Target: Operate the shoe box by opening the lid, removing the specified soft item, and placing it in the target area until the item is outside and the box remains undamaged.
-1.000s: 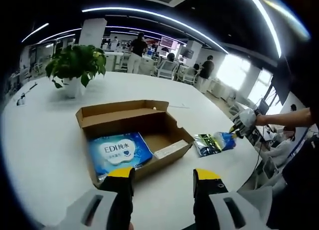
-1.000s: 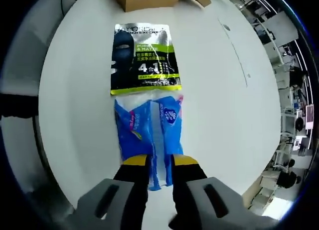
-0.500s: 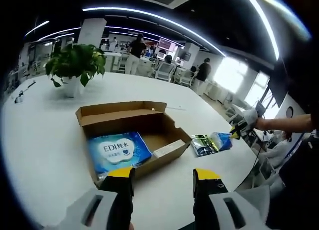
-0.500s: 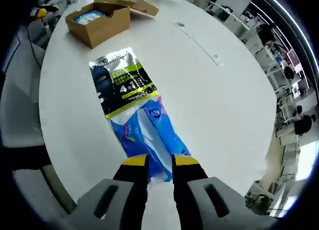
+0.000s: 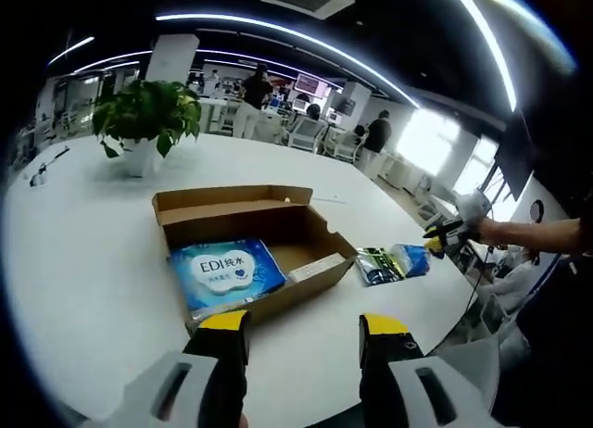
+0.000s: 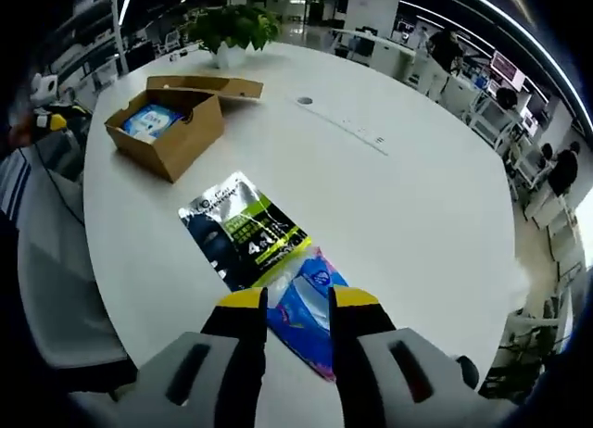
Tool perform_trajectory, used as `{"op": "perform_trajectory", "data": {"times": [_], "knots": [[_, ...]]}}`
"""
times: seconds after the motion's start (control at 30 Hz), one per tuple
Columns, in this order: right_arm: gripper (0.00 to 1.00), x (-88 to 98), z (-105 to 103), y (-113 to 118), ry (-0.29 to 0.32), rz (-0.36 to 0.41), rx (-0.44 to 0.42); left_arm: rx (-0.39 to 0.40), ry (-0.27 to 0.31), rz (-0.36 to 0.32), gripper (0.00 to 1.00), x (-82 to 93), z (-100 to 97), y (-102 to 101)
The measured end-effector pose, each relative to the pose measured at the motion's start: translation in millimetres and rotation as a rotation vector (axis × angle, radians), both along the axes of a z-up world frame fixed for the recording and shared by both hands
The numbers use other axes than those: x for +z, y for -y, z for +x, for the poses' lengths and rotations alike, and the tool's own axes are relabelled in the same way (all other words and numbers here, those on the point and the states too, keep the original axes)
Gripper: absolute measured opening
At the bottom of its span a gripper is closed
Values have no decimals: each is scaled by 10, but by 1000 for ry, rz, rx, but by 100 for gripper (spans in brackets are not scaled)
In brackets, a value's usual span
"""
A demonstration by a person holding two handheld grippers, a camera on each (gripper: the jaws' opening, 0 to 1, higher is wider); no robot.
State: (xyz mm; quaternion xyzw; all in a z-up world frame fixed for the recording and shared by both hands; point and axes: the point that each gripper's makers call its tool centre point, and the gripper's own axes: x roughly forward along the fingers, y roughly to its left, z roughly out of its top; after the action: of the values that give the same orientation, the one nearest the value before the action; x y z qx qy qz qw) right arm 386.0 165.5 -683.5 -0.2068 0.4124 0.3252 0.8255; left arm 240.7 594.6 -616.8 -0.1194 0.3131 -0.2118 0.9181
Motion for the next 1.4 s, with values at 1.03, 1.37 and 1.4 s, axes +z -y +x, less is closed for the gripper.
{"op": "perform_trajectory", "data": {"times": [1.03,1.37,1.4], "knots": [[23,231,45,-2028,-7,200,188,-8,24,-64,47,50,73,-142],[23,268,77,-2603,-26,286,217,2,11,-72,47,0,36,-231],[23,254,68,-2669,-29,287,228,3,9,-73,47,-4,32,-236]]}}
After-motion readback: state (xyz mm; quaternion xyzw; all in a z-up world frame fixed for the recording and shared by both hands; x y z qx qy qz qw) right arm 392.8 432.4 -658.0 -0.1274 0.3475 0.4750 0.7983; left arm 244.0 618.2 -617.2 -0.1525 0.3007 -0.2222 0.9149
